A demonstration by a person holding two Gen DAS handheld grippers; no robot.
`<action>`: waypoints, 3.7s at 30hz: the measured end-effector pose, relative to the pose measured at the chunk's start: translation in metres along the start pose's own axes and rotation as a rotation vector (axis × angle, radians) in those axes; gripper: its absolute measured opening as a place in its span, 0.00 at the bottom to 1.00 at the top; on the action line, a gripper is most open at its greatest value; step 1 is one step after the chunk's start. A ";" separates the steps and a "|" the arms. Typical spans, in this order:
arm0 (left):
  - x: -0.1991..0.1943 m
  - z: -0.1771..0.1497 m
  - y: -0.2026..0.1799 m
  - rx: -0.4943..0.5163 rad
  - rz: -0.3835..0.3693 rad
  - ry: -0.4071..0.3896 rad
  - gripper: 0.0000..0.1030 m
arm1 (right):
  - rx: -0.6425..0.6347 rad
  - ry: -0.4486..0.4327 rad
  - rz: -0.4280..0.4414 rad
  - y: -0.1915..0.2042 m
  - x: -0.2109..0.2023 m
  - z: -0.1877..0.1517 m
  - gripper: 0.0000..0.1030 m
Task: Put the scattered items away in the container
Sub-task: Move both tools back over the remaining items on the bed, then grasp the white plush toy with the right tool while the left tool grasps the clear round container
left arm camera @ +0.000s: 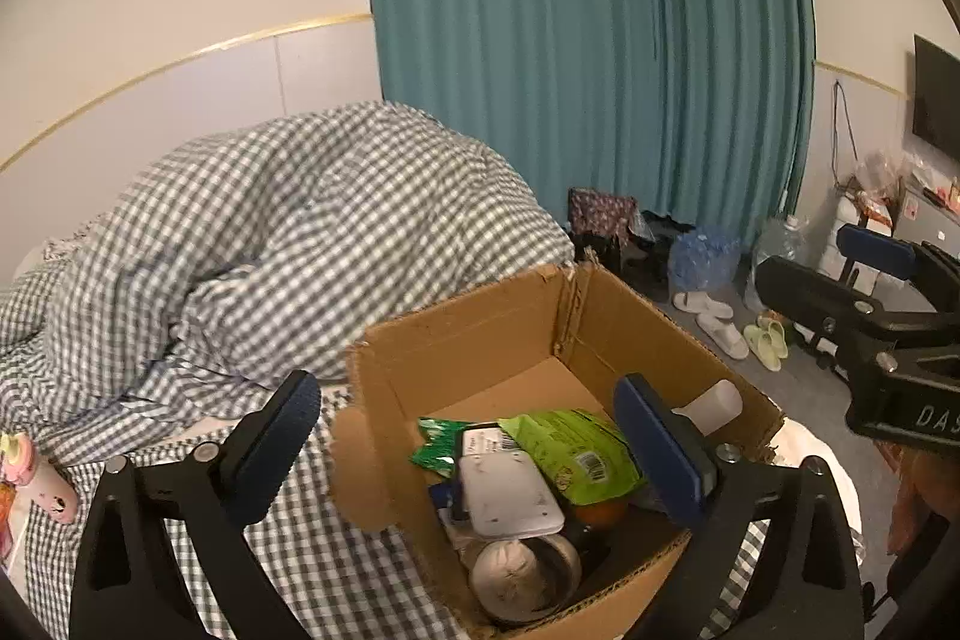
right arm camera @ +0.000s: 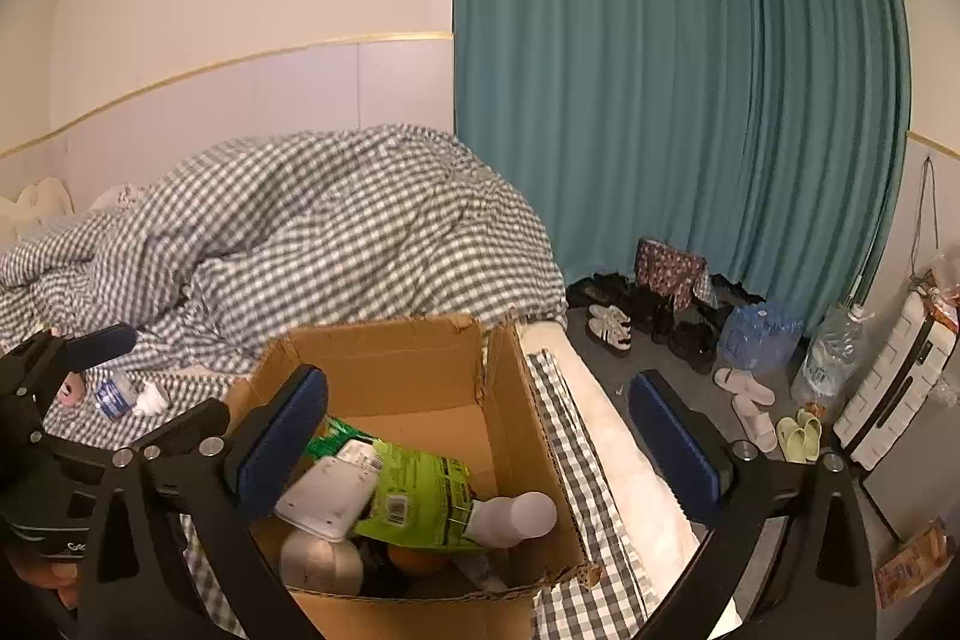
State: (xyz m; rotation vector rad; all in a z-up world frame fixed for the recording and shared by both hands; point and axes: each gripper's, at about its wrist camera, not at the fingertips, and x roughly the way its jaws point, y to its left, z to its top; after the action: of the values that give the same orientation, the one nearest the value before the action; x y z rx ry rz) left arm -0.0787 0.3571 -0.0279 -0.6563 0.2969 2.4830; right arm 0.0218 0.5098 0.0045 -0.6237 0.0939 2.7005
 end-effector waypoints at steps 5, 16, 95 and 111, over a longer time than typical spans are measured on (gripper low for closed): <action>-0.027 -0.002 0.016 -0.012 0.018 -0.015 1.00 | -0.005 -0.034 0.000 0.016 -0.023 0.011 1.00; -0.101 -0.006 0.083 -0.068 0.126 -0.083 1.00 | -0.042 -0.116 0.062 0.081 -0.069 0.032 1.00; 0.122 -0.220 0.440 -0.312 0.250 0.330 1.00 | -0.423 0.436 0.470 0.456 0.284 -0.113 1.00; 0.146 -0.239 0.462 -0.416 0.155 0.326 0.67 | -0.382 0.468 0.510 0.451 0.310 -0.120 1.00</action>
State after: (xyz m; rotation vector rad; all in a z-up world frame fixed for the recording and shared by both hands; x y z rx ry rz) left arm -0.3512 -0.0385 -0.2746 -1.2574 -0.0603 2.6010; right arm -0.3526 0.1770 -0.2468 -1.5234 -0.1720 3.0092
